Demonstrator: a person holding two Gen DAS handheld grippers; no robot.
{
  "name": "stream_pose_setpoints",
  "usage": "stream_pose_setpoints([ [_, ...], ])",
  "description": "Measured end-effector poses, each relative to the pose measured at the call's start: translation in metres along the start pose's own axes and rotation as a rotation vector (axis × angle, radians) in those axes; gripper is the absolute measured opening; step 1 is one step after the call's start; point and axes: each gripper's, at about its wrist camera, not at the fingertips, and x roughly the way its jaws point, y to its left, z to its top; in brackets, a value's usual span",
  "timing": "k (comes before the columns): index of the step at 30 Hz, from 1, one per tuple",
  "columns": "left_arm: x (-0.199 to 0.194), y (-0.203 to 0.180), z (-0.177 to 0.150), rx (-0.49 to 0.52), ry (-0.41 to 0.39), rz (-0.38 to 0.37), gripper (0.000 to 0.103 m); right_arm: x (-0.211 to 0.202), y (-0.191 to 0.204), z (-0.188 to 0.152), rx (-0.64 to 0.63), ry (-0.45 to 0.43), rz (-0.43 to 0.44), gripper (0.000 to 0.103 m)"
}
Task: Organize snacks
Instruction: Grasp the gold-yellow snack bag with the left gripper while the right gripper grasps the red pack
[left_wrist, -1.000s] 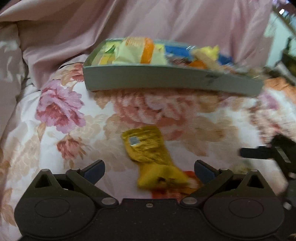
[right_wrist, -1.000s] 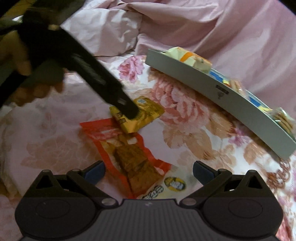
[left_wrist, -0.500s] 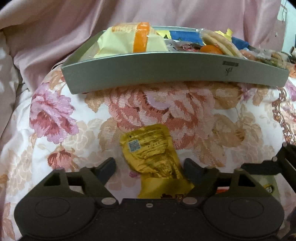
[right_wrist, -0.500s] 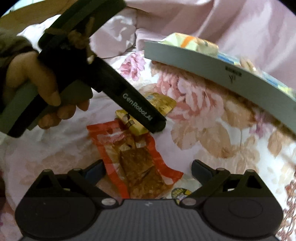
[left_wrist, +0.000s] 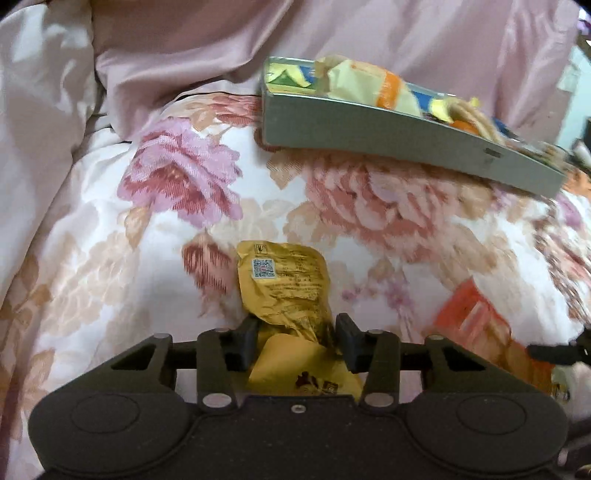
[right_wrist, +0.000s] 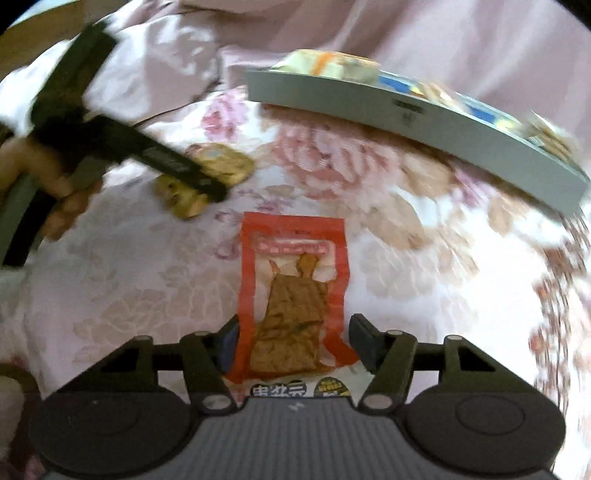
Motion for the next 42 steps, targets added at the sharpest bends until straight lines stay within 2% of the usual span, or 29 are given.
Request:
stream_pose_setpoints([
  [3,-0.011,-0.001,-0.015,0.038,-0.013,-0.033,0.046,-0.01,0.002,-0.008,0.086,0.008,-0.028,0.062],
  [6,-0.022,-0.006,-0.027,0.028,-0.021,-0.06,0.046,-0.018,0.007,-0.013,0.137,0.008,-0.047,0.062],
  [11,-0.04,-0.018,-0.05,0.065,-0.014,-0.095,0.046,-0.03,0.018,-0.018,0.174,0.008,-0.071,0.062],
  [18,-0.059,-0.026,-0.062,0.034,-0.002,-0.122,0.047,-0.037,0.029,-0.022,0.188,-0.002,-0.085,0.064],
  [22,-0.06,-0.028,-0.064,0.042,-0.011,-0.116,0.056,-0.034,0.033,-0.025,0.177,-0.019,-0.106,0.07],
  [24,-0.059,-0.032,-0.064,0.068,-0.014,-0.111,0.07,-0.033,0.033,-0.026,0.182,-0.03,-0.118,0.078],
  [27,-0.057,-0.038,-0.065,0.102,-0.017,-0.084,0.084,-0.032,0.029,-0.027,0.217,-0.047,-0.125,0.087],
  [29,-0.054,-0.043,-0.067,0.132,-0.017,-0.072,0.085,-0.031,0.024,-0.029,0.244,-0.057,-0.128,0.089],
  [33,-0.052,-0.053,-0.07,0.218,-0.009,-0.015,0.084,-0.029,0.022,-0.033,0.25,-0.071,-0.131,0.094],
  [37,-0.051,-0.052,-0.071,0.234,-0.004,0.008,0.079,-0.027,0.025,-0.035,0.251,-0.074,-0.135,0.095],
  [39,-0.05,-0.053,-0.071,0.237,-0.004,0.016,0.072,-0.027,0.025,-0.035,0.255,-0.075,-0.125,0.094],
  [42,-0.05,-0.054,-0.072,0.252,-0.013,0.023,0.061,-0.027,0.025,-0.036,0.269,-0.078,-0.11,0.086],
])
